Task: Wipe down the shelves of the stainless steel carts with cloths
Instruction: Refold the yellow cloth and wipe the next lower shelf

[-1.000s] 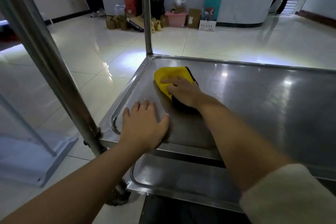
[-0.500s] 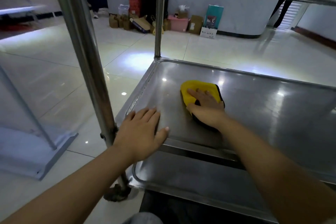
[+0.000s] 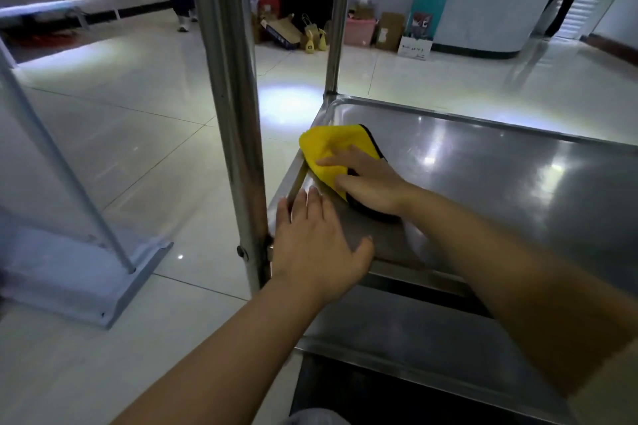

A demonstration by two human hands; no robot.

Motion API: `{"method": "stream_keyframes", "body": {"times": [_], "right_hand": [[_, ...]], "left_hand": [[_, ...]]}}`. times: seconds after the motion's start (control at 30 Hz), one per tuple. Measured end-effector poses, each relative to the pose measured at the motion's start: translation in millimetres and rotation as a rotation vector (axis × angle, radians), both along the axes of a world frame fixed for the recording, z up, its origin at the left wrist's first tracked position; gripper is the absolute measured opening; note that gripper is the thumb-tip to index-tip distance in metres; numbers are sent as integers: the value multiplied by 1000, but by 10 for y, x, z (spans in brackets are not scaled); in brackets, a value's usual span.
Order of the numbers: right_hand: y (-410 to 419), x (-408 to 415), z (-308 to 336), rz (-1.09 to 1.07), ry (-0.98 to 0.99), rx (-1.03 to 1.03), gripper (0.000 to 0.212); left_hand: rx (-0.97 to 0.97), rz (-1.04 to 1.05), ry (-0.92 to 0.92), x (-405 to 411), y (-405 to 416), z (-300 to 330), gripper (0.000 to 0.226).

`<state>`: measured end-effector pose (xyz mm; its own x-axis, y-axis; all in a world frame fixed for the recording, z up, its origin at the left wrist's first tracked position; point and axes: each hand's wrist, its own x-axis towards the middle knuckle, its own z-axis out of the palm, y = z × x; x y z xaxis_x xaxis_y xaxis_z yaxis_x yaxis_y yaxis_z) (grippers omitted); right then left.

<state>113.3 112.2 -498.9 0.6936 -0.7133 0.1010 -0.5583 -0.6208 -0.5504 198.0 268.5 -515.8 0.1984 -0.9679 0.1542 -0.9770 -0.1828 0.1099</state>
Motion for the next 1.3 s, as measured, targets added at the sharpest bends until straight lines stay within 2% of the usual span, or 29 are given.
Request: {"method": "stream_keyframes", "body": {"times": [0.1, 0.2, 0.3, 0.4, 0.5, 0.67, 0.77, 0.87, 0.93, 1.0, 1.07, 1.17, 1.23, 1.3], "right_hand": [[-59, -9, 27, -53, -58, -31, 40], [-361, 260, 70, -196, 16, -129, 38], [-567, 509, 97, -312, 131, -37, 47], [-510, 499, 126, -287, 123, 4, 46], [-197, 151, 113, -188, 81, -21, 40], [460, -933, 109, -108, 110, 17, 47], [522, -1613, 174, -313, 106, 28, 47], [427, -2235, 170, -679, 125, -24, 47], [362, -2428, 120, -846, 110, -47, 48], [349, -2344, 91, -917, 140, -37, 51], [405, -2126, 101, -854, 162, -32, 51], [628, -1891, 120, -634, 177, -70, 51], [807, -1982, 144, -493, 144, -58, 52], [946, -2261, 171, -457, 102, -22, 54]], "left_hand": [[6, -23, 2, -5, 20, -2, 97], [1, -35, -1, 4, 20, -12, 95], [-11, -29, -7, 17, 12, -15, 95], [7, -32, -11, 42, -18, 9, 93], [38, -34, -11, 47, -34, 39, 90], [98, -88, -13, 74, -30, 44, 78], [100, -121, -5, 102, -34, 61, 73], [137, -119, -13, 97, -32, 80, 74], [185, -104, -28, 76, -48, 114, 75], [224, -104, -35, 18, -100, 186, 74], [248, -158, -2, -155, -199, 269, 70], [272, -257, 19, -665, -311, 317, 67], [276, -254, 12, -982, -354, 301, 68], [240, -232, 10, -1131, -395, 244, 70]]}}
